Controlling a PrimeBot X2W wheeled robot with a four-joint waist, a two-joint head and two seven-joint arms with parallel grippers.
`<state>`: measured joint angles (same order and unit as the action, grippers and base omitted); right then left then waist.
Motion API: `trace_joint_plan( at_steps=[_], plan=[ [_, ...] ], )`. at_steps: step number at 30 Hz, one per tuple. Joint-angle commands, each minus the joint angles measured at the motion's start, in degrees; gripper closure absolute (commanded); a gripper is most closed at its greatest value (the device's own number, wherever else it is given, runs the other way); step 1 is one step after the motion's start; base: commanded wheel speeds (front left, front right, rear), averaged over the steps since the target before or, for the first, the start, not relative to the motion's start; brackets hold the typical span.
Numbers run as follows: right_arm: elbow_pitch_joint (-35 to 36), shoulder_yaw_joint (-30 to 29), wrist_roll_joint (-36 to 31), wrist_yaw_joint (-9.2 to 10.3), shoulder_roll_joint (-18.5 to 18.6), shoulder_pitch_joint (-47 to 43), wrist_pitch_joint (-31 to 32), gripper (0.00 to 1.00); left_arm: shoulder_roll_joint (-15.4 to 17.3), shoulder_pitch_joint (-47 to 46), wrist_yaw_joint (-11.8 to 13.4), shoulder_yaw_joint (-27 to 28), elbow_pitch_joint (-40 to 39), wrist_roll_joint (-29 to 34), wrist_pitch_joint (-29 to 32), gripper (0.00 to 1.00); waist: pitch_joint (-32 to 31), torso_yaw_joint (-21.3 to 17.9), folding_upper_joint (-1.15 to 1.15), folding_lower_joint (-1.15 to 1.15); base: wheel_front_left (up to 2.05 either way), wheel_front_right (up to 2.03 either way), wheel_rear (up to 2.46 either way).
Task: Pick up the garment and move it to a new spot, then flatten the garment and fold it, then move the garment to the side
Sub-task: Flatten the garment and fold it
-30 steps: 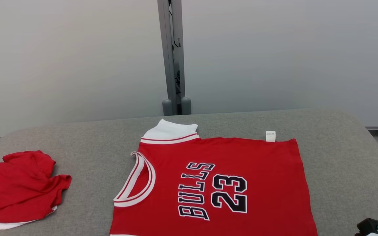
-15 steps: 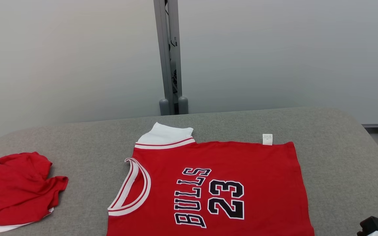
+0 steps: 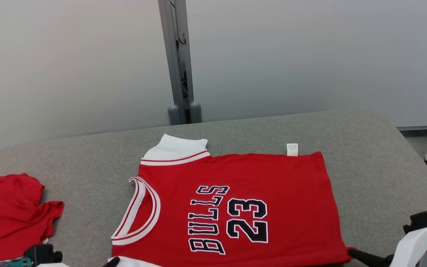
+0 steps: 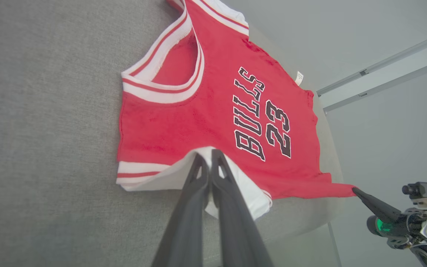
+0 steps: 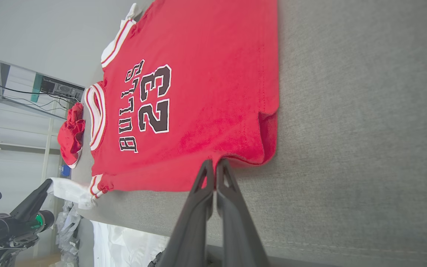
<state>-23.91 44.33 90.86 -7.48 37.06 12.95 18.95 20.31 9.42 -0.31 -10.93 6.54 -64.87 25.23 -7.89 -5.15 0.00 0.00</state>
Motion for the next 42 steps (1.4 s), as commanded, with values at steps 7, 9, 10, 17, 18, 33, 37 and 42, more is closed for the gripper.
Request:
trace_joint_plan(
  at_steps=[7, 9, 10, 17, 18, 33, 37, 42],
  plan=[
    [-2.8, -1.6, 2.0, -0.03, -3.7, 3.4, -0.6, 1.0, -3.3, -5.8, 1.7, 1.4, 2.8, -1.8, -1.6, 1.0, 1.6, -1.1, 0.0, 0.0, 0.0, 0.0, 0.0],
    [-3.8, -2.1, 2.5, -0.03, -4.6, 4.3, -0.4, 1.0, -4.0, -7.2, 2.0, 1.8, 3.3, -2.3, -1.8, 1.0, 2.0, -1.2, 0.0, 0.0, 0.0, 0.0, 0.0],
    [-4.2, -2.3, 2.7, -0.03, -5.0, 4.7, -0.4, 1.0, -4.3, -7.8, 2.2, 1.9, 3.7, -2.4, -2.1, 1.0, 2.2, -1.2, 0.0, 0.0, 0.0, 0.0, 0.0],
    [-8.0, -3.5, 5.1, -0.03, -8.1, 7.1, 0.7, 1.0, -5.6, -11.6, 3.2, 1.6, 6.8, -0.7, -4.1, 1.0, 3.3, -1.7, 0.0, 0.0, 0.0, 0.0, 0.0],
    [-8.5, -3.6, 5.2, -0.03, -8.6, 7.5, 0.9, 1.0, -5.7, -11.8, 3.1, 1.6, 7.4, -0.4, -4.4, 1.0, 3.5, -1.8, 0.0, 0.0, 0.0, 0.0, 0.0],
    [-15.1, -5.2, 3.4, -0.03, -12.5, 11.2, -2.0, 1.0, -7.6, -16.3, 1.5, 1.9, 13.8, 2.2, -11.5, 1.0, 5.5, -1.8, 0.0, 0.0, 0.0, 0.0, 0.0],
    [-15.2, -5.6, 2.8, -0.03, -12.9, 11.5, -2.7, 1.0, -8.4, -17.6, 1.1, 1.6, 15.2, 2.9, -13.0, 1.0, 6.2, -1.9, 0.0, 0.0, 0.0, 0.0, 0.0],
    [-15.2, -5.9, 2.2, -0.03, -13.4, 12.1, -3.4, 1.0, -8.8, -19.0, 0.7, 1.2, 16.7, 3.6, -14.1, 1.0, 6.7, -2.0, 0.0, 0.0, 0.0, 0.0, 0.0]
  ],
)
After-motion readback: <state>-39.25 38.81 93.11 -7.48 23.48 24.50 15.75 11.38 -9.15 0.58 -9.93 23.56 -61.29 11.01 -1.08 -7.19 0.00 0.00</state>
